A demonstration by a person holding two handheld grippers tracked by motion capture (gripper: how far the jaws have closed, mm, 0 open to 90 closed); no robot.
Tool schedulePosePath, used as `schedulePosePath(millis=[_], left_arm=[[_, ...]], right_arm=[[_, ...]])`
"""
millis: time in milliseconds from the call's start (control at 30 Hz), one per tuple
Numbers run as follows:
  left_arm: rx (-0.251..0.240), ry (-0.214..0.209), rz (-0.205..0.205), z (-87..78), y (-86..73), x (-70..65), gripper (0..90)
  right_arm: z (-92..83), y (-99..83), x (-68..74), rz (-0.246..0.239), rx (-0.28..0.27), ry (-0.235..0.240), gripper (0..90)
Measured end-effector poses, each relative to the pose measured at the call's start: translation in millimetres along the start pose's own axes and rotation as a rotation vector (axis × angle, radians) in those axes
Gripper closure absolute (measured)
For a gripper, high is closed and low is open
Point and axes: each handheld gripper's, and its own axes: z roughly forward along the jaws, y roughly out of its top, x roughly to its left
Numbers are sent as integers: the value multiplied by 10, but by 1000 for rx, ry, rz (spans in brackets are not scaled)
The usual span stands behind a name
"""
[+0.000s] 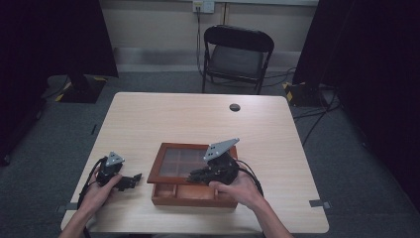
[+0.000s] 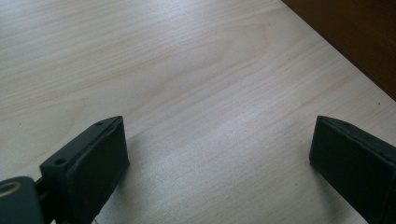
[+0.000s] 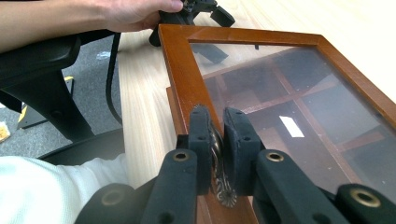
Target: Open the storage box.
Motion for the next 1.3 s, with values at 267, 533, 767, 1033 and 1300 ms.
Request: schedulePosePath(millis=[267,533,767,1033,1300], left_arm=[[2,0,3,-1,0,2,37],[2,0,3,-1,0,2,37],[2,0,3,-1,0,2,37],[0,0,0,0,0,0,37],[1,-3,-3,1,-1,-1,37]], right_arm=[[-10,7,-10,0,6,-2,820],[-57,72,-27,-4,-6,-10,820],[-90,129,-40,-7,-6,-18,821],[-127,202,-65,-17,-4,-25,822],[-154,258,-81,-20,1,-30,822]])
